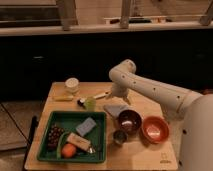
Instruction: Place towel in metal cup
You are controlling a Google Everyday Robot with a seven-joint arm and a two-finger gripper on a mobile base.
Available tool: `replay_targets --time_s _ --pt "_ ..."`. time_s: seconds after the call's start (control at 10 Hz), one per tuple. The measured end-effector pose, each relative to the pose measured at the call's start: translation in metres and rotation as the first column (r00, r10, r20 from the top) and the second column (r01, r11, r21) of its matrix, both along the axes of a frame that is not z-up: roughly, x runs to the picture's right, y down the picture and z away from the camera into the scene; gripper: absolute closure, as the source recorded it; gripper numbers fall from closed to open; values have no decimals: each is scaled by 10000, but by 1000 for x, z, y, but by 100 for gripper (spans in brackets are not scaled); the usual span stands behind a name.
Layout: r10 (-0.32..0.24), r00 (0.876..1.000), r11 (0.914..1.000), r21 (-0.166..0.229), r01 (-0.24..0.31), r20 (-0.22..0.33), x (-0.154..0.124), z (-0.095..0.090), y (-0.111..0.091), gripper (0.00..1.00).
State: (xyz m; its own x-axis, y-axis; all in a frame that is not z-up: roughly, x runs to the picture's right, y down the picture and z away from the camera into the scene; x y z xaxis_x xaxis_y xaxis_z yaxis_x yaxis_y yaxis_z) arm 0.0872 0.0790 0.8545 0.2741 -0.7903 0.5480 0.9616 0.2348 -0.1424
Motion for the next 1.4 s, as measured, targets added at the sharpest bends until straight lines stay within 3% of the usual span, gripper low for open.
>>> replay_targets --time_s 0.3,0.8,0.9,1.0,1.4 --pt "-271 9995 9992 -295 275 130 -5 30 13 20" --pt "457 9986 9973 -554 -472 -274 -5 64 33 22" --pt "520 9981 9966 -618 -540 -342 -5 70 39 28" --pt "595 9973 9956 -697 -624 -428 -4 78 45 40" --pt "813 9955 9925 -877 -853 -485 -4 78 47 83"
